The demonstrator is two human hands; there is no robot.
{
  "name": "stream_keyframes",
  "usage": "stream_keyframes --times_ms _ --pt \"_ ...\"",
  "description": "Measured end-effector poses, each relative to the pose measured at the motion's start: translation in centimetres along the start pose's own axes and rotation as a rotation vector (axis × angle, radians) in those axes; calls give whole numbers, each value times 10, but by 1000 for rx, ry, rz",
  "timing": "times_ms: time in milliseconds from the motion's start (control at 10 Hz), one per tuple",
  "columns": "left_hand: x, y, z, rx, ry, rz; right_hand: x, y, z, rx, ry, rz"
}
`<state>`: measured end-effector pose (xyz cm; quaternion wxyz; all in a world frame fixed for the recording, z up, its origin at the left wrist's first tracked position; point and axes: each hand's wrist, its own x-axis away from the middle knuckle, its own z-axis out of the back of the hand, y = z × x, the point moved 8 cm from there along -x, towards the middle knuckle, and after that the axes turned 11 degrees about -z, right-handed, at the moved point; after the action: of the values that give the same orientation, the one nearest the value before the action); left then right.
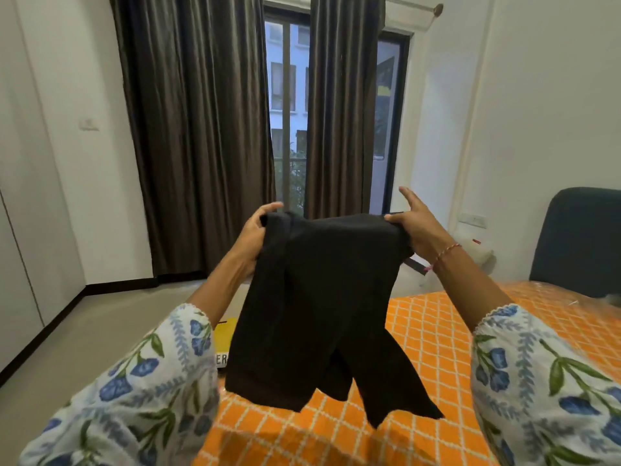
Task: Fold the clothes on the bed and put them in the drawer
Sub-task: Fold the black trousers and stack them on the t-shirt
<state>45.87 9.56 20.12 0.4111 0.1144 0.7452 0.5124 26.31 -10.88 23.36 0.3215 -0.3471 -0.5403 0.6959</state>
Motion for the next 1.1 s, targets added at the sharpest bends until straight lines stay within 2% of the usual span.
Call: stream_keyframes --times_ms 100,200,300,400,500,600,700,800,900,1000,1100 --pt "0 15 -2 217 -3 -7 1 13 -8 -305 -70 -120" --pt "14 -4 -9 16 -83 173 7 19 -29 -365 -185 -165" --pt "24 -21 -19 -123 -187 257 12 24 -46 -290 -248 -172" --pt "14 -20 -19 -139 -201 230 7 20 -34 -214 -192 -119" --pt "-1 1 -22 -329 -306 40 -1 14 -16 -80 -100 -61" --pt "-17 16 -16 -595 -383 -109 -1 4 -9 -16 -77 -3" --pt "-15 51 -5 -206 -10 -288 2 6 -1 -409 -159 -2" --pt "-21 33 -4 -11 52 -49 2 22 -10 -332 -226 -54" --pt "-35 35 -19 -94 -151 53 -8 23 -2 -98 -103 -134" --pt "-39 58 -26 -220 -260 -61 -12 7 10 -372 -84 -88" --pt "-30 53 -15 -124 -36 -76 -6 15 1 -299 -81 -76"
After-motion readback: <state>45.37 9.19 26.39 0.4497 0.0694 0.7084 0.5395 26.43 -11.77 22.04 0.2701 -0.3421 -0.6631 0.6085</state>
